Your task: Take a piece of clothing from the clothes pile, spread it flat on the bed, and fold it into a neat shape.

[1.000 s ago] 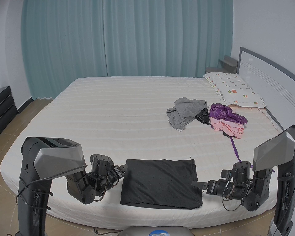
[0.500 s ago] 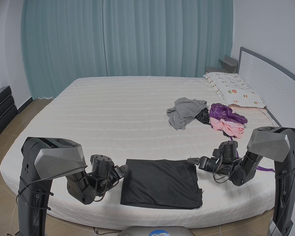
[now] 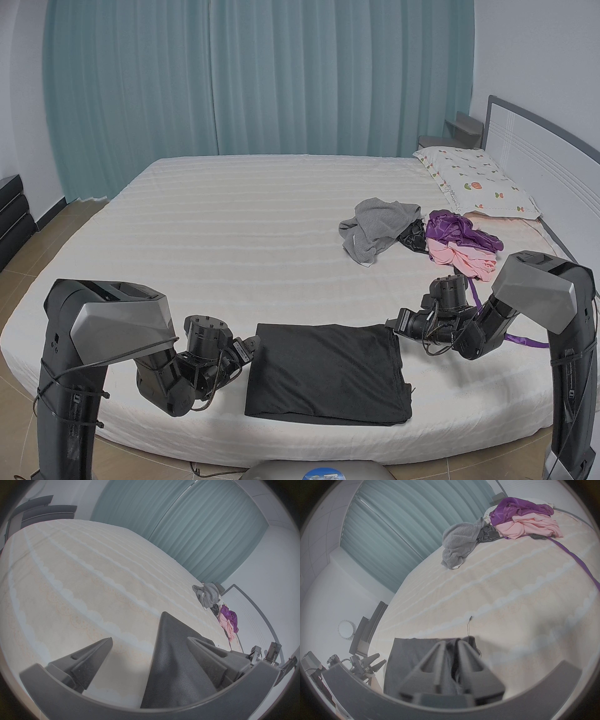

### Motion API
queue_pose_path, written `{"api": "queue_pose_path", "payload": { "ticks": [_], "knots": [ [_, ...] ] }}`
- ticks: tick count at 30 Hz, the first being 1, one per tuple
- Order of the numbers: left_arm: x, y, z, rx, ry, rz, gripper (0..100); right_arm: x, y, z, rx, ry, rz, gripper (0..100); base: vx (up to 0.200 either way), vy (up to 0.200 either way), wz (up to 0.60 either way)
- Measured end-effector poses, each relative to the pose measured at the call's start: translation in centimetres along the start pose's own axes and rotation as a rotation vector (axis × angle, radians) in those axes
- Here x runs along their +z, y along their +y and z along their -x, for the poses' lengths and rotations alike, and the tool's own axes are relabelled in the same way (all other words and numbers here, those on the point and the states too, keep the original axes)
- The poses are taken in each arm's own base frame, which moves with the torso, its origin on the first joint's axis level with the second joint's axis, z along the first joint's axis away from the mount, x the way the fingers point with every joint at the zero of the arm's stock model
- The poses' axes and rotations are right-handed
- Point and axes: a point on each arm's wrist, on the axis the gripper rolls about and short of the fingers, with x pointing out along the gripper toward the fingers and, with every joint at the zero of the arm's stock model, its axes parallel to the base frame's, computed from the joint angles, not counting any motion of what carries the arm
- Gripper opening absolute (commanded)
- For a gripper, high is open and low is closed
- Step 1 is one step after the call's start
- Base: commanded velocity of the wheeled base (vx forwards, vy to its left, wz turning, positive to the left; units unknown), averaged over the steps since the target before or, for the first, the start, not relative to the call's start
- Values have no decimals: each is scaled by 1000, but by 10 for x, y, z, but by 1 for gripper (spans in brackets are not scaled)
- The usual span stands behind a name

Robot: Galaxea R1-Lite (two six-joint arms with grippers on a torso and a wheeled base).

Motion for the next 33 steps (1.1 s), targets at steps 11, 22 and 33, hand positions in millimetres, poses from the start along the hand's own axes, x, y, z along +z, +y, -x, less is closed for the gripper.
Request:
{"api": "queue_pose_path", "payload": {
  "ticks": [11,22,33],
  "knots": [
    [0,0,0,1,-1,-1,100,13,-10,0,-18,-41,-17,0,0,0,0],
    [0,0,0,0,-1,-1,100,17,-18,0,-52,-16,-38,0,0,0,0],
    [0,0,0,0,-1,-1,100,17,-23,-1,-78,11,-42,100,0,0,0]
  ]
}}
